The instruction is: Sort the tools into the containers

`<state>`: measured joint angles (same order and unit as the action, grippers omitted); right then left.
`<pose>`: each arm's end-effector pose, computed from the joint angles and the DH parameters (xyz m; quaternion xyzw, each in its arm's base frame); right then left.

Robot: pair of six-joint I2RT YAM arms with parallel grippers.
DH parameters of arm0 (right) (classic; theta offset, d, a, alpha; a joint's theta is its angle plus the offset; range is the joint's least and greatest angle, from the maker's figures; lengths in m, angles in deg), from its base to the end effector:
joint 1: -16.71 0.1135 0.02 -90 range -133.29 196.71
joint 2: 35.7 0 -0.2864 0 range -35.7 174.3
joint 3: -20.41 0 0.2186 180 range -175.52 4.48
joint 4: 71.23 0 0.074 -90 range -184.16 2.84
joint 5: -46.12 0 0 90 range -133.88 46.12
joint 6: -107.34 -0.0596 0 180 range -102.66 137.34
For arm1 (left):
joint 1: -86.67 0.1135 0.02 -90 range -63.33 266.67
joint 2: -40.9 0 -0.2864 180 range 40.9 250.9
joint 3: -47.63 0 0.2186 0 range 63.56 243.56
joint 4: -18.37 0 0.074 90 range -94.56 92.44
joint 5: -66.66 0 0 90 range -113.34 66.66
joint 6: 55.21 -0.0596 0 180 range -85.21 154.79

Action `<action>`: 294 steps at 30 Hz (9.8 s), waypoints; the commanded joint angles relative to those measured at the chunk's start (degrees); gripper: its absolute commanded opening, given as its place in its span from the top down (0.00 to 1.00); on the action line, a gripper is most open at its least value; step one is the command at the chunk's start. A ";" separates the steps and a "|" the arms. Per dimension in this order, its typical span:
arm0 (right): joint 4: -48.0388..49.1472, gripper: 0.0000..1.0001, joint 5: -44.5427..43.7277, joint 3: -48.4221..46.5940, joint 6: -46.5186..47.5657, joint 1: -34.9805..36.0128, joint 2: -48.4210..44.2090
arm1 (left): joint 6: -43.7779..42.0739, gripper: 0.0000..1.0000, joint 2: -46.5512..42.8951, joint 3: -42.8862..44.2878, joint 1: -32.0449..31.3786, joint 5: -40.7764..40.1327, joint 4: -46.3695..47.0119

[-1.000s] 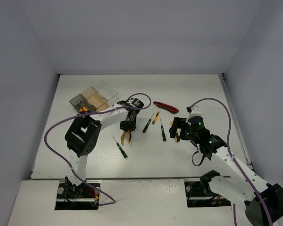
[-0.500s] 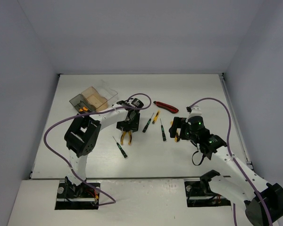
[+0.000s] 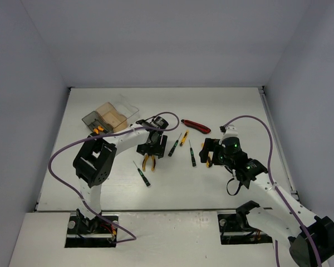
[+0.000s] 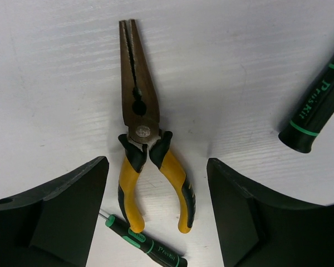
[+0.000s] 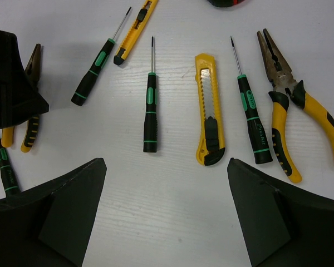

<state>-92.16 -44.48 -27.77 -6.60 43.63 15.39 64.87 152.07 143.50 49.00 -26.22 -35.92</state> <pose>0.1613 0.0812 0.2713 -0.0189 0.8377 0.2304 0.4948 0.3033 -0.2304 0.1977 0.0607 0.9820 -0.0782 0.1608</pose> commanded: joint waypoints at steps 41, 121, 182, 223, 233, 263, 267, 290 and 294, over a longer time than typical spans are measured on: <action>2.71 0.11 0.16 -0.27 1.01 -0.28 0.06 | 5.69 0.50 -6.41 -10.77 -0.75 1.04 4.26; 2.62 0.11 0.16 0.21 0.85 -0.26 -1.00 | 9.52 1.00 -13.68 2.65 31.15 -11.66 0.48; 2.53 0.25 -6.70 -7.93 0.96 -11.80 18.71 | -11.38 0.32 -39.87 -8.20 33.56 14.20 -4.89; 0.73 0.78 -4.39 -18.22 8.39 -17.78 46.20 | -11.72 0.32 -45.77 -18.33 31.05 15.47 -1.44; 0.34 1.00 -9.25 -22.87 6.76 -16.80 46.08 | -11.81 0.33 -45.32 -18.22 27.66 16.98 -0.22; 11.83 1.00 6.87 -22.31 -9.87 -2.16 31.18 | 7.48 0.32 -28.51 -25.49 -5.29 15.33 48.17; 14.03 1.00 8.65 -21.69 -12.26 -0.83 30.06 | 8.26 0.32 -25.97 -22.43 -6.33 14.88 48.63; 22.72 1.00 12.99 -17.26 -20.58 2.60 26.17 | 12.36 0.34 -17.39 -16.67 -8.56 14.58 49.87; 23.56 1.00 12.99 -16.56 -22.02 2.85 25.81 | 12.52 0.37 -17.31 -16.48 -9.15 14.11 50.19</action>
<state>-75.35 -33.00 -43.87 -25.66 45.60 44.49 76.11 136.21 123.29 40.84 -11.45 9.98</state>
